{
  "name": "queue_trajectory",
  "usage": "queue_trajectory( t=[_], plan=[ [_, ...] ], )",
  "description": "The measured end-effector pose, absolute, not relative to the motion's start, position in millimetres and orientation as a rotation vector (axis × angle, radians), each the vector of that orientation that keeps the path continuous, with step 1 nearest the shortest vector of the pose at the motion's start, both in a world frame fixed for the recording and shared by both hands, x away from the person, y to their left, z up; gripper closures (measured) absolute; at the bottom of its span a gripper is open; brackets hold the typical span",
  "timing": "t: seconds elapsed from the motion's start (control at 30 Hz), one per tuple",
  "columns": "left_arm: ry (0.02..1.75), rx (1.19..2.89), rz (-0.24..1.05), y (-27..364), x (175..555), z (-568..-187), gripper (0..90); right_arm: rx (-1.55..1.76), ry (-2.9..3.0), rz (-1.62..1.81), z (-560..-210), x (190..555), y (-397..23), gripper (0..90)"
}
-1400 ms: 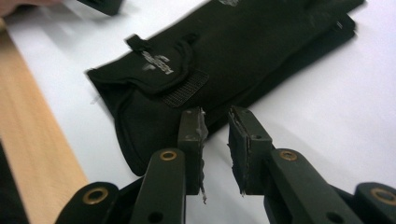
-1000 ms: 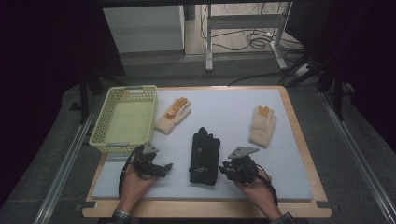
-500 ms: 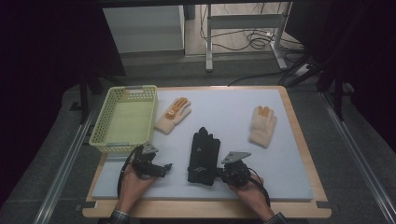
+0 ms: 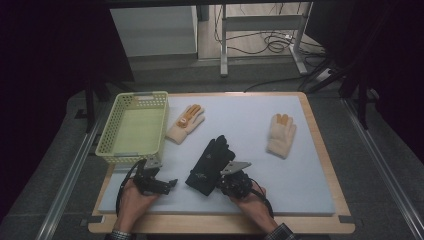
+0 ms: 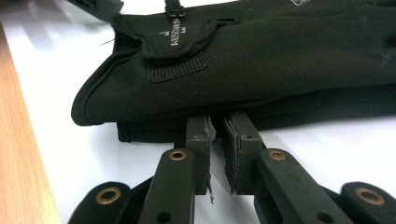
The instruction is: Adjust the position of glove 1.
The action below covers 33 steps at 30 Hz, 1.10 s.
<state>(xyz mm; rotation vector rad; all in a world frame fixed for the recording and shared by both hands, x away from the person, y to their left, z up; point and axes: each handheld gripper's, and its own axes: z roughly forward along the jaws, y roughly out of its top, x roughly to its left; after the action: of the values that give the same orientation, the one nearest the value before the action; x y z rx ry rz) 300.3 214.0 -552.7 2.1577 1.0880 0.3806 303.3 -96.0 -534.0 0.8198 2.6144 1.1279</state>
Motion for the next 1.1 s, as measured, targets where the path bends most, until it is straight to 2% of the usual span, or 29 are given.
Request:
queue_trajectory(
  t=[0.17, 0.37, 0.63, 0.93, 1.1],
  plan=[
    [1.094, 2.156, 0.378, 213, 301, -553, 1.8, 0.803, 2.607, 1.128, -535, 307, -83, 79.4],
    [1.098, 2.148, 0.373, 213, 301, -553, 1.2, 0.773, 2.621, 1.107, -532, 304, -86, 69.7],
    [1.097, 2.150, 0.376, 213, 301, -554, 1.2, 0.817, 2.541, 1.108, -521, 308, -117, 57.7],
    [1.099, 2.152, 0.383, 212, 301, -553, 1.2, 0.880, 2.458, 1.092, -511, 317, -153, 37.3],
    [1.100, 2.148, 0.376, 213, 301, -553, 1.2, 0.949, 2.422, 1.058, -513, 325, -177, 31.2]
  ],
)
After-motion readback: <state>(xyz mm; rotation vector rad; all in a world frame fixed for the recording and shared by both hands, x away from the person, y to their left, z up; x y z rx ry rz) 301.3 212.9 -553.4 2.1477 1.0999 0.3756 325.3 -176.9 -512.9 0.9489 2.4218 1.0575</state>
